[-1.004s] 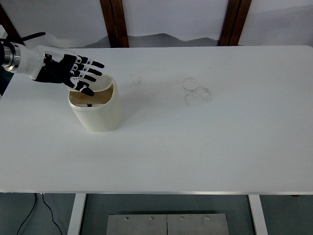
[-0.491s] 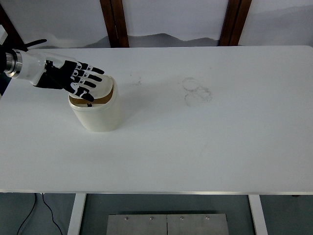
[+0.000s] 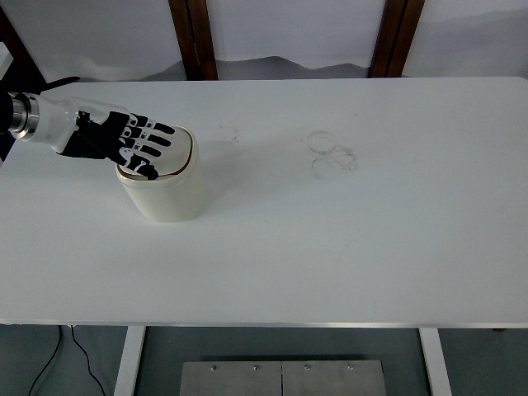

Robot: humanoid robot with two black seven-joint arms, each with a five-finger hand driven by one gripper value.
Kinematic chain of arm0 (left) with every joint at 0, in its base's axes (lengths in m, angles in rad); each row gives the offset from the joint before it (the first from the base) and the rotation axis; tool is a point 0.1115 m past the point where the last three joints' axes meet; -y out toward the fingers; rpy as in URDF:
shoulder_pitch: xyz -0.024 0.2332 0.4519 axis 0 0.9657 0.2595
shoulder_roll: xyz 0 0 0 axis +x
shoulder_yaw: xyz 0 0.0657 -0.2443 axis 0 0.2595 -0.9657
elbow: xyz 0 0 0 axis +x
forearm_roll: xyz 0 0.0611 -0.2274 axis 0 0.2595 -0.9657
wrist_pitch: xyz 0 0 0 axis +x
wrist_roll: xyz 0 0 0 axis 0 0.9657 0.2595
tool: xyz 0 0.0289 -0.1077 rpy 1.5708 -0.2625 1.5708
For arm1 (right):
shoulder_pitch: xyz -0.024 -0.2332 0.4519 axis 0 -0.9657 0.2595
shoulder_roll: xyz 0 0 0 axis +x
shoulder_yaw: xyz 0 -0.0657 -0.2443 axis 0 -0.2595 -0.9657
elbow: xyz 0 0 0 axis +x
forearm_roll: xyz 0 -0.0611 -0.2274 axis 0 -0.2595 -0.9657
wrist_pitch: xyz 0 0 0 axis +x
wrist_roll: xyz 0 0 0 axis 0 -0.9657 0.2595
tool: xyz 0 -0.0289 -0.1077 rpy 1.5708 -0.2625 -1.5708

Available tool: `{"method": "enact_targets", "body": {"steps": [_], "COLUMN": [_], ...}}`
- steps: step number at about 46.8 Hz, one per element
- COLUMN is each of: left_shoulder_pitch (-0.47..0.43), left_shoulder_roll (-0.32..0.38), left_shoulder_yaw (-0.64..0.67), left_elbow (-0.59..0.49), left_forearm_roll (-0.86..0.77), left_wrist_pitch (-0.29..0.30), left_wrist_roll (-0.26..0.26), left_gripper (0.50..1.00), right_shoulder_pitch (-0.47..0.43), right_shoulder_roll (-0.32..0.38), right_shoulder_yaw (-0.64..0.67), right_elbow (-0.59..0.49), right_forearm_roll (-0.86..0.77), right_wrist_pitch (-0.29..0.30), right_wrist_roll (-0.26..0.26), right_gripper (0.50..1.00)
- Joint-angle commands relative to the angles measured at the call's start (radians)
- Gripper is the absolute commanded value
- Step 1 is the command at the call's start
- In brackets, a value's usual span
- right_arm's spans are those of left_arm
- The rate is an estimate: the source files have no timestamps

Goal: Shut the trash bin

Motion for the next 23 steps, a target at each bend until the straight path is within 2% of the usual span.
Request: {"method": "enact_targets", "body": {"steps": [1, 23], "left_shoulder_pitch": [0.003, 0.009], "left_shoulder_roll": [0.0, 0.003], "left_shoulder_yaw": [0.0, 0.0], "left_elbow": [0.001, 0.001], "left_forearm_roll": [0.0, 0.0], "left_wrist_pitch": [0.0, 0.0], "left_wrist_roll": [0.0, 0.0], "left_gripper": [1.0, 1.0], "right_shoulder_pitch": [0.0, -0.001], "right_shoulder_roll": [0.0, 0.0], "right_shoulder_yaw": [0.0, 0.0], "right_elbow": [0.0, 0.0], "right_forearm_roll": [0.0, 0.0], "right_wrist_pitch": [0.0, 0.0], "right_wrist_roll": [0.0, -0.001], "right_gripper": [0.995, 0.995]}}
